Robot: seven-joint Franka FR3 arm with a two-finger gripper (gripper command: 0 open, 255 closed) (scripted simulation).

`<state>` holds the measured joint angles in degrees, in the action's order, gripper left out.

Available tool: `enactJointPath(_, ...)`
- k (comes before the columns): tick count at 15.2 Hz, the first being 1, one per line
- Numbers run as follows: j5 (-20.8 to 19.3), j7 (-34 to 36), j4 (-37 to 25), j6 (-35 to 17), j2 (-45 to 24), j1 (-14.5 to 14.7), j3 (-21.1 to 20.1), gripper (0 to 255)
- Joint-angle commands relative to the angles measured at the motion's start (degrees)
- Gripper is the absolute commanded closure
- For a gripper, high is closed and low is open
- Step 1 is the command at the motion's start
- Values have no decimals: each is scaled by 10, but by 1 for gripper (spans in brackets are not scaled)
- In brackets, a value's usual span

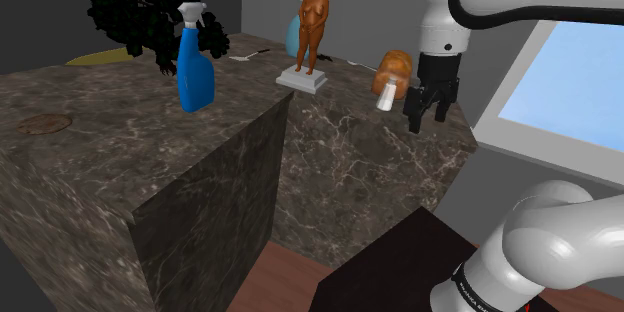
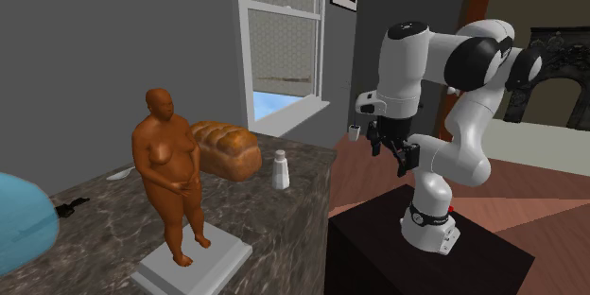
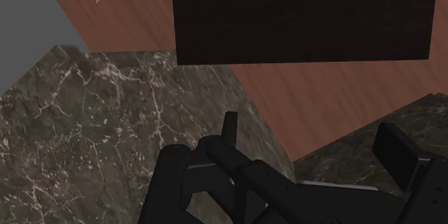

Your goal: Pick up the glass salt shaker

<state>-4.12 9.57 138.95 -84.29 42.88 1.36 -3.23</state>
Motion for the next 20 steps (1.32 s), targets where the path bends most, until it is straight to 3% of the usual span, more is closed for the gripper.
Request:
enactJointPath(1,0,0,0,0,0,0,0,0)
enactJointPath(10,-28,-130,-152,-23,-170,-22,96,0)
enactJointPath(20,12,-281,-399,7,-397,-44,177,0)
